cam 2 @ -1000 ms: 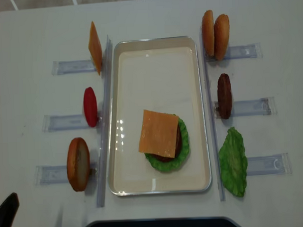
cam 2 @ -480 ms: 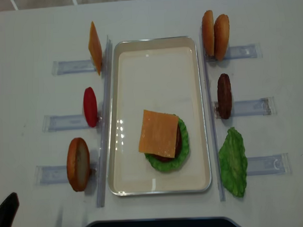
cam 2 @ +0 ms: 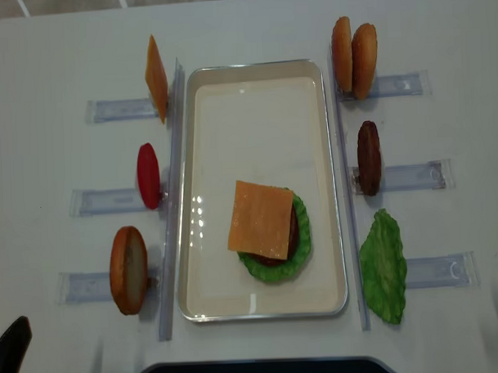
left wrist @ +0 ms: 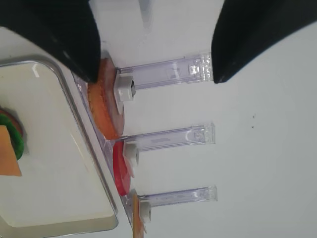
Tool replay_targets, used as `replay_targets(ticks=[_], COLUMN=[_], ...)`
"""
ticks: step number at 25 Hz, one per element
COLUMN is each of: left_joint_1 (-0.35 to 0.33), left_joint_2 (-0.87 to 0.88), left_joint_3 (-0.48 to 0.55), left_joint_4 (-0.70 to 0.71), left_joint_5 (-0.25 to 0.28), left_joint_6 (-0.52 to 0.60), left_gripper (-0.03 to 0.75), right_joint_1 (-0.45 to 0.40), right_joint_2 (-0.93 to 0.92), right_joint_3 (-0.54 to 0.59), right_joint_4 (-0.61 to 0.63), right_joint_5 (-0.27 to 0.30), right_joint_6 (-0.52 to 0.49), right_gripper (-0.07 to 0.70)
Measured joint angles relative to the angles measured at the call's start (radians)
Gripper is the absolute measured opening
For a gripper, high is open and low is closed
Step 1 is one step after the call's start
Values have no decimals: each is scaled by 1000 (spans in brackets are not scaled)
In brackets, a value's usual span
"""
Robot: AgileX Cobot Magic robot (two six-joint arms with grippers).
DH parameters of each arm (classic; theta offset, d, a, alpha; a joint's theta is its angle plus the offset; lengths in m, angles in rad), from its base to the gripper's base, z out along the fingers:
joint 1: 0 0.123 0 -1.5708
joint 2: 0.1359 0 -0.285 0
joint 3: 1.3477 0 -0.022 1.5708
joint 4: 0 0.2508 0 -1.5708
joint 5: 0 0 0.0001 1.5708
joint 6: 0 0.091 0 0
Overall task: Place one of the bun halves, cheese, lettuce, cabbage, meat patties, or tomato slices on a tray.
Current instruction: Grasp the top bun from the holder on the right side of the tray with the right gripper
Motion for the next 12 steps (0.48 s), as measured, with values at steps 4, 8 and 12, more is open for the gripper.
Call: replay_targets(ticks=[4, 8, 12], left_joint_1=[0, 0, 0], left_joint_2=[0, 0, 0], left_joint_3=[0, 0, 0], left_joint_4=[0, 0, 0], left_joint_5=[0, 0, 0], left_joint_6=[0, 0, 0], left_gripper=[535, 535, 535], right_joint_1=[0, 0, 0], right_joint_2=[191, 398, 549], right_joint_3=[-102, -232, -383], right_joint_4=[0, 1, 1], right_joint_5=[-3, 3, 24], right_joint_6=[-1, -1, -1], right_gripper=[450, 450, 450])
